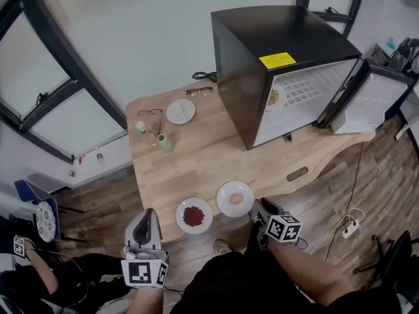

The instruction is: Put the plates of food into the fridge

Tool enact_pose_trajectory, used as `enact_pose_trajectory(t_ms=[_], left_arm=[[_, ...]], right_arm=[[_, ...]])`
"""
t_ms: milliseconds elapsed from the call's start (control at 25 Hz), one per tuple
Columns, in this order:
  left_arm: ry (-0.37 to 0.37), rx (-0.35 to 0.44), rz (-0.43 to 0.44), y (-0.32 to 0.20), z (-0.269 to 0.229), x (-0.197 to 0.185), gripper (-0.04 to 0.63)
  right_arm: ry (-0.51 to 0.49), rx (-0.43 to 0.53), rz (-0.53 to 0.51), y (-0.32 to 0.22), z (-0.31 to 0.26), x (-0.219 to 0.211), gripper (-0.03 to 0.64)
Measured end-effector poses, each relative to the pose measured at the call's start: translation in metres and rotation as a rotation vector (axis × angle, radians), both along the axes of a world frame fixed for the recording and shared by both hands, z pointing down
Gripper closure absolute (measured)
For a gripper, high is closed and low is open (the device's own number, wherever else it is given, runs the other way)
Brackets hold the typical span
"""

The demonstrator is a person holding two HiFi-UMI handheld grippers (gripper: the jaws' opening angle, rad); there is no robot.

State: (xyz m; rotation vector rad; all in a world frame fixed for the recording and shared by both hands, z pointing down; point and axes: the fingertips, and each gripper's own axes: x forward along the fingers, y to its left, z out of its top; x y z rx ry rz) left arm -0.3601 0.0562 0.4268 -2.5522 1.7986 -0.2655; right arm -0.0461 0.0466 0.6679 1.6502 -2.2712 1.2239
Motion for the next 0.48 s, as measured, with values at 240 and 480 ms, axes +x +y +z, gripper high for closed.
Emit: enact_pose_trajectory(t_ms=[240,480], left_arm=[[-0.025,-0.036,-0.004,0.010,0.008,-0.010,0.592],[-0.046,-0.050,0.001,0.012,0.012,-0.011,0.592]], right_arm=[[-0.067,-0.085,0.028,0.011,0.032,-0.010,0.462],[-0.126,-0.170,0.053,0.011,0.060,-0.014,0.429]])
